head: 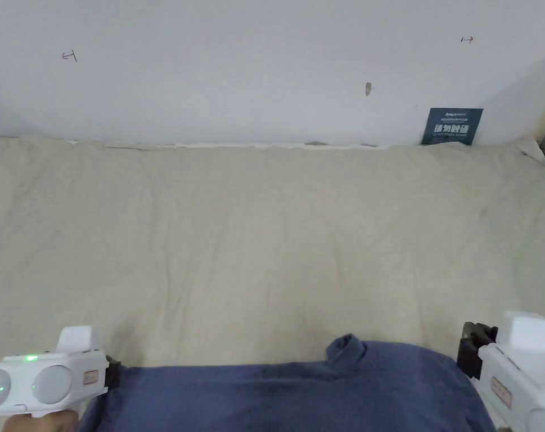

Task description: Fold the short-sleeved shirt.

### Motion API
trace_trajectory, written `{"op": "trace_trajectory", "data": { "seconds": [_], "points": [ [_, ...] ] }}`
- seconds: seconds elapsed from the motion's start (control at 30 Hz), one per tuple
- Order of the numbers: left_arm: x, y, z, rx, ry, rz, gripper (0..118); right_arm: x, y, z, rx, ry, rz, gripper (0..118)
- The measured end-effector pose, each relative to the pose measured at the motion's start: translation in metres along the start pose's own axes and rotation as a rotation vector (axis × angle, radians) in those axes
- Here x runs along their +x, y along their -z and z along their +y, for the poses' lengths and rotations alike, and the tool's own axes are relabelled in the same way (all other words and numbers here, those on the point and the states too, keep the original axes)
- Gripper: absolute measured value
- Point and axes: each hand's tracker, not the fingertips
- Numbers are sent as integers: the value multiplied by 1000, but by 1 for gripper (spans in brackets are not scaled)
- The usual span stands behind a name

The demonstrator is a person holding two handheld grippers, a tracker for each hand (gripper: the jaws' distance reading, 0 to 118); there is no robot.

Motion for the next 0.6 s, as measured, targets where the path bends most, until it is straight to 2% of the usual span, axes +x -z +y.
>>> {"op": "trace_trajectory", "data": {
  "seconds": [0.07,0.1,0.13,0.17,0.2,0.27,0.33,0.4,0.47,0.5,0.53,0.6],
  "points": [
    [3,-15,1,52,3,-17,4,7,26,-1,-77,16,9,53],
    [3,-24,1,64,6,-30,4,11,42,-1,-129,28,16,79],
    [3,-33,2,75,8,-44,4,13,58,-2,-187,22,21,96],
    [1,-38,3,88,8,-57,4,14,74,-5,-250,6,26,108],
    [-1,-41,4,96,10,-58,4,14,88,-8,-276,12,-7,110],
    [-1,-52,5,115,17,-61,4,13,113,-18,-314,-11,-46,105],
    [1,-59,5,124,17,-73,4,11,128,-25,-348,-46,-31,85],
    [0,-62,5,127,11,-75,4,4,133,-31,-386,-70,-5,56],
    [-5,-58,5,120,-7,-82,4,-1,131,-36,-376,-81,27,38],
    [-7,-58,3,120,-16,-81,4,1,131,-37,-348,-83,18,10],
    [-8,-59,2,119,-25,-79,4,0,128,-35,-349,-86,19,6],
    [-11,-60,-1,122,-39,-74,4,-2,119,-32,-337,-108,32,6]
  ]
}}
